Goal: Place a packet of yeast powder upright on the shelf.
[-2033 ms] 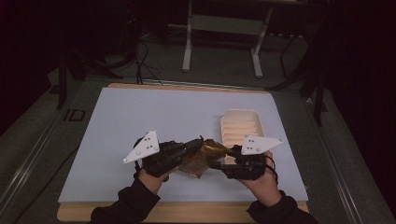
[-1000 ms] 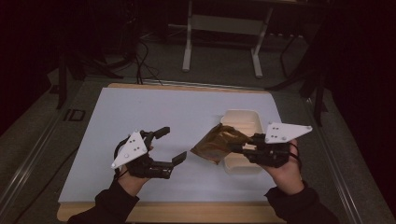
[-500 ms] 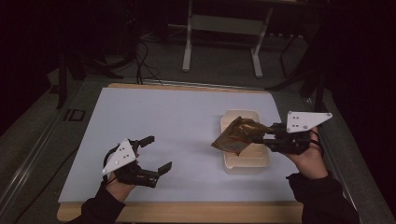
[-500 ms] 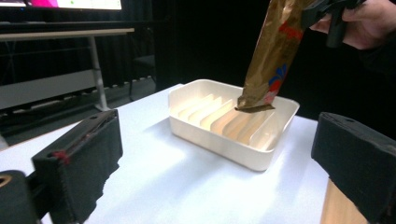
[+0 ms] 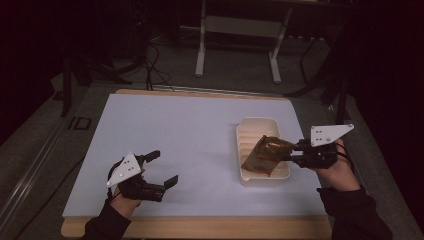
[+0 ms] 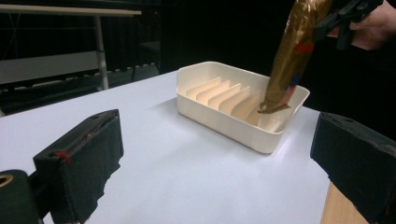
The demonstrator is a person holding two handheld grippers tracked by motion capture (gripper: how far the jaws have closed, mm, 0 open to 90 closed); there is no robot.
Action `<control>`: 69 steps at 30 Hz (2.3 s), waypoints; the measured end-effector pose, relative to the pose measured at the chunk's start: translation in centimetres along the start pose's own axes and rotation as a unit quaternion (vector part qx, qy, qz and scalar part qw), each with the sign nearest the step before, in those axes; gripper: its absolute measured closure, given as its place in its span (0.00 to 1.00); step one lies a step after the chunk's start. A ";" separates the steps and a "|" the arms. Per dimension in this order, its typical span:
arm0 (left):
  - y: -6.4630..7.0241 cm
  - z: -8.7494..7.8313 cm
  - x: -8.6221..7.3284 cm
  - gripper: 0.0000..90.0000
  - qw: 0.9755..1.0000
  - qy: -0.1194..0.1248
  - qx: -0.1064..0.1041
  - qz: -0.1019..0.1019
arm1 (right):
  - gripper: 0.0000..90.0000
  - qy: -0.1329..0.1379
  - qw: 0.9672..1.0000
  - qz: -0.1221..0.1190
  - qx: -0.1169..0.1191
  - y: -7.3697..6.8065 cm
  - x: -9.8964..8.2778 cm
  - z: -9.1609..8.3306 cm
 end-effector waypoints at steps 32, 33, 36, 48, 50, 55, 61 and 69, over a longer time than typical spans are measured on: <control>-0.2 0.4 -1.0 0.03 1.000 -0.002 -0.004 -0.012 | 0.66 -0.061 0.997 0.043 0.021 -1.4 -1.5 3.2; -0.2 0.5 -1.0 0.03 1.000 -0.003 -0.005 -0.010 | 0.64 -0.052 0.997 0.045 0.017 -1.4 -1.2 3.0; -0.1 0.5 -1.1 0.03 1.000 -0.002 -0.006 -0.010 | 0.61 -0.023 0.998 0.050 0.003 -1.4 0.1 2.0; -0.3 0.2 -1.2 0.03 1.000 0.006 -0.006 -0.017 | 0.37 0.063 0.994 0.062 -0.067 -3.8 4.9 0.4; -0.3 0.2 -1.2 0.03 1.000 0.004 -0.005 -0.016 | 0.30 0.070 0.993 0.057 -0.072 -4.4 5.6 0.6; -0.3 0.2 -1.2 0.03 1.000 0.002 -0.007 -0.016 | 0.14 0.085 0.991 0.061 -0.083 -5.9 6.8 1.4; -0.2 0.2 -1.3 0.03 1.000 0.000 -0.008 -0.016 | 0.12 0.102 0.991 0.062 -0.059 -7.9 7.1 2.5; -0.2 0.2 -1.3 0.03 1.000 -0.001 -0.009 -0.014 | 0.12 0.113 0.991 0.070 -0.033 -10.1 6.5 4.2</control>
Point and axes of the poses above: each handheld gripper's, and its own axes: z roughly forward along the jaws, x roughly out of its top, y roughly to its right, the point moved 1 cm from there along z, roughly forward along the jaws, and after that the axes turned 14 degrees about -x, right-handed, at the moved point
